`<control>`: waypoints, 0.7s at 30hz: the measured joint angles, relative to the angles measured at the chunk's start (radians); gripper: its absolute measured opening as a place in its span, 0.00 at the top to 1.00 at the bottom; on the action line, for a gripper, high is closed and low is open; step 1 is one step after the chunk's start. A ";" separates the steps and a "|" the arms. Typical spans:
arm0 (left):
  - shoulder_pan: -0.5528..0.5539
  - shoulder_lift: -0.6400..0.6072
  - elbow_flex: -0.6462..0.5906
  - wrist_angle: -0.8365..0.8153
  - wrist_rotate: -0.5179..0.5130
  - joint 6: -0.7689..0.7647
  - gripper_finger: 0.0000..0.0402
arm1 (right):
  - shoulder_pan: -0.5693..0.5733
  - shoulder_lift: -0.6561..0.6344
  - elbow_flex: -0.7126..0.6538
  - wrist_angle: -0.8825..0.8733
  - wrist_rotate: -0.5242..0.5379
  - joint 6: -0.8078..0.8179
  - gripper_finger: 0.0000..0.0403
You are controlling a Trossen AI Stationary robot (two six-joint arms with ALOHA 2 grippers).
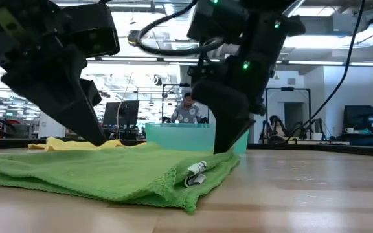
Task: Roll microfiber towels into tight, uniform cylinder then place into a basket
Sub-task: Fold green microfiber towel
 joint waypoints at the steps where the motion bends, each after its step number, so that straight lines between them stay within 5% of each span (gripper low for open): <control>1: 0.002 0.000 0.000 -0.018 -0.014 0.005 0.76 | 0.010 -0.002 0.005 0.001 0.002 0.000 0.96; 9: 0.036 -0.001 0.000 -0.146 -0.114 0.008 0.76 | 0.125 -0.003 0.065 0.032 0.002 -0.006 0.96; 21: 0.080 -0.001 0.000 -0.151 -0.075 0.070 0.76 | 0.210 0.034 0.072 0.264 0.029 -0.076 0.97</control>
